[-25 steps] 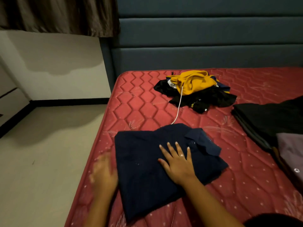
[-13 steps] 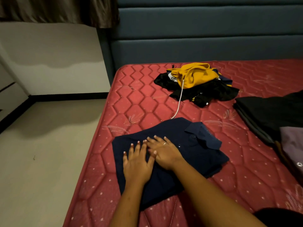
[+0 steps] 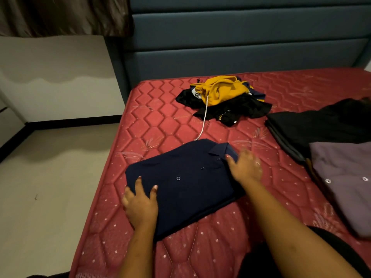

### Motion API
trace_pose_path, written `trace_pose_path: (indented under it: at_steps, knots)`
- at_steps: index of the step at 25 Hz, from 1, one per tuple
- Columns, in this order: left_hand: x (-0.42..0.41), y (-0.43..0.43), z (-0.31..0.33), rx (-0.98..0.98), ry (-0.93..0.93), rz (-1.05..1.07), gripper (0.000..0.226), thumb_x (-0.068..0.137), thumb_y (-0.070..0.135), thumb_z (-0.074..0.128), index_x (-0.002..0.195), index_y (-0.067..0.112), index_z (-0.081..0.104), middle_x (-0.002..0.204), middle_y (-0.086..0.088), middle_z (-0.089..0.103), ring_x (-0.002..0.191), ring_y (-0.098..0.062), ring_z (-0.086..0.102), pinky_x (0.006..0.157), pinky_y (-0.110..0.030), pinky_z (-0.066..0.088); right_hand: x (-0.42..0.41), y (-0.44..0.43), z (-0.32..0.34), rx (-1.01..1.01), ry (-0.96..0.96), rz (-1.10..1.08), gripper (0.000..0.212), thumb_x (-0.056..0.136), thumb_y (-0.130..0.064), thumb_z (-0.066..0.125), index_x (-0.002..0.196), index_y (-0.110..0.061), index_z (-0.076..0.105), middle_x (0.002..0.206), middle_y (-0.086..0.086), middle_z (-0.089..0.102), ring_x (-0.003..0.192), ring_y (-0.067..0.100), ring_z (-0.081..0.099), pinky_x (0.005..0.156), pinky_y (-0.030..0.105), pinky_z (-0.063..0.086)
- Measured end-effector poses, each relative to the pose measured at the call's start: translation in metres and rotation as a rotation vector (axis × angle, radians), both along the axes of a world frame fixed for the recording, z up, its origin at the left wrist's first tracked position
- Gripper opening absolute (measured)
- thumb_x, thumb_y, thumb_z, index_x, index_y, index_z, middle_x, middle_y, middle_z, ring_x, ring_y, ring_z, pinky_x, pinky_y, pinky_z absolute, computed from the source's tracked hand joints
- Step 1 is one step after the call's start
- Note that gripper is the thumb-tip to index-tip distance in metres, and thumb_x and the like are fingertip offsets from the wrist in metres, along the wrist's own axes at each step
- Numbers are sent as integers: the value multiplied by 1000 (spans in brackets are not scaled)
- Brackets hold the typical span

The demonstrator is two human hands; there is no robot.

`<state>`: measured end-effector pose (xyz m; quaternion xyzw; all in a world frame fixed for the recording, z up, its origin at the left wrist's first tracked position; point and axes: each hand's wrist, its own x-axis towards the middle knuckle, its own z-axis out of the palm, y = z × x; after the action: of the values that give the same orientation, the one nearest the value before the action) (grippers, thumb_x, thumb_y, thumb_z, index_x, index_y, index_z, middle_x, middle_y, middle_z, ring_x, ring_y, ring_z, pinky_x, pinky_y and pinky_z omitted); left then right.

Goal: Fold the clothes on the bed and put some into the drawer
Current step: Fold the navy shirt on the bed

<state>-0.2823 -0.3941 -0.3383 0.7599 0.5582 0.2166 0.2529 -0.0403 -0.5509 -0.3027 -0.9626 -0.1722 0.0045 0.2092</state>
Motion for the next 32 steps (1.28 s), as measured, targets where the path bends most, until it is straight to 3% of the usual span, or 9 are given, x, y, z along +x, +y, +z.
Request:
trace_pose_path:
  at_steps: [3, 7, 11, 15, 18, 22, 24, 27, 32]
  knots:
    - [-5, 0, 13, -146, -62, 103, 69, 85, 35, 69, 144, 24, 36, 136, -23, 45, 119, -44, 44, 98, -49, 38, 10, -19, -9, 184, 479, -180, 94, 75, -73, 58, 138, -5, 46, 142, 20, 45, 129, 37, 44, 107, 44, 38]
    - [-15, 19, 13, -408, -291, 80, 70, 78, 17, 78, 137, 25, 41, 129, -13, 55, 110, -34, 56, 97, -45, 47, 9, -2, -16, 614, 681, -131, 102, 36, -66, 88, 121, -16, 59, 114, 3, 67, 97, 22, 66, 80, 36, 56]
    - [-19, 16, 20, -617, -574, 83, 50, 81, -7, 68, 124, 16, 54, 122, -14, 56, 100, -27, 56, 90, -39, 49, -1, 11, -21, 931, 951, -52, 84, 60, -12, 90, 132, -17, 46, 119, 6, 63, 95, 22, 65, 65, 29, 53]
    - [-18, 13, 37, -649, -653, 106, 43, 82, -10, 65, 115, 16, 59, 120, -16, 58, 97, -29, 58, 82, -37, 50, 0, 11, -14, 1079, 1013, -85, 78, 70, 12, 73, 135, -18, 42, 124, 16, 60, 82, 25, 63, 57, 32, 52]
    - [-5, 1, 67, -635, -714, 60, 42, 82, -10, 64, 113, 17, 59, 118, -14, 59, 91, -26, 59, 70, -30, 49, 14, -4, 18, 1163, 998, -19, 77, 77, 13, 66, 139, -22, 37, 124, 15, 59, 78, 24, 63, 54, 32, 52]
    - [46, -36, 103, -630, -821, -85, 42, 83, -10, 64, 113, 19, 59, 121, -16, 60, 96, -28, 59, 81, -37, 52, 49, -61, 77, 1238, 814, 49, 79, 81, 15, 62, 145, -20, 31, 131, 12, 54, 98, 31, 62, 62, 37, 53]
    - [87, -71, 119, -643, -864, -185, 44, 83, -11, 62, 118, 15, 59, 118, -14, 59, 94, -27, 59, 76, -33, 53, 78, -112, 107, 1265, 682, 42, 79, 80, 14, 64, 145, -20, 33, 133, 13, 54, 109, 33, 59, 72, 40, 54]
    - [154, -136, 131, -709, -891, -325, 47, 83, -14, 61, 121, 14, 58, 119, -14, 59, 98, -27, 60, 82, -37, 56, 117, -201, 147, 1268, 519, -1, 79, 80, 14, 63, 145, -20, 32, 130, 11, 55, 105, 29, 58, 72, 39, 53]
    - [245, -254, 126, -839, -887, -511, 49, 83, -18, 57, 122, 13, 56, 118, -15, 59, 95, -23, 59, 68, -21, 56, 166, -346, 166, 1213, 364, -179, 80, 85, 12, 60, 148, -24, 27, 125, 5, 49, 103, 27, 53, 85, 45, 48]
